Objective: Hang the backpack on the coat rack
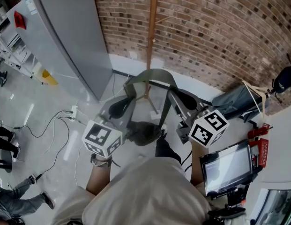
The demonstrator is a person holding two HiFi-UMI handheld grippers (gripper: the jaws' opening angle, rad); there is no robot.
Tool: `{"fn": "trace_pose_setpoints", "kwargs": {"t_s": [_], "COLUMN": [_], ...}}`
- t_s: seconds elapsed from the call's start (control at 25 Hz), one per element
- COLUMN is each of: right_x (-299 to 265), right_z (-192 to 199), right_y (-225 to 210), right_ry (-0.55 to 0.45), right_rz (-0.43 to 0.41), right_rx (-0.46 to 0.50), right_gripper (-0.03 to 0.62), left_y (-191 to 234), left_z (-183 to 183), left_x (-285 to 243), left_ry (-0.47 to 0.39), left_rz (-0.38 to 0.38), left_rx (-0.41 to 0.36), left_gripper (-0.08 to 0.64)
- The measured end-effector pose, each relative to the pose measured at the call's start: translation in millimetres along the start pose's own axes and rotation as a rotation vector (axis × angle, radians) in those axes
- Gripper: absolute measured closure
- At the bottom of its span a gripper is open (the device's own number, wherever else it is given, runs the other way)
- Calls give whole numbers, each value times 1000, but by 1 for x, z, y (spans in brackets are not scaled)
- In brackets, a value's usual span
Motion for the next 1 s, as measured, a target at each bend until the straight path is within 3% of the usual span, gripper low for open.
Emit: {"fn": "trace_pose_setpoints", "kwargs": {"t_s": [0.4, 1.0], "right_x": [-21, -49], "right_z": [-12, -32], "right_y": [-34, -123], "right_ry": [-29, -47], "right_rz": [-74, -99], "right_rx": [14, 9], "right_gripper": [584, 584], "left_y": [12, 30], "left_z": [-7, -10], "left_x": [-33, -118], "left_ry": [-7, -1], "left_rz": [-25, -14], "left_rx": [-7, 26], "left_gripper": [546, 546]}}
Point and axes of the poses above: the fingertips, and each gripper's own axes: x backward along the fingers, y to its left, z out of its underside, the point moved 5 cm from there along x, backward along the fingers, and after that the axes turned 10 degrees about -z, right-handed, at the moved point
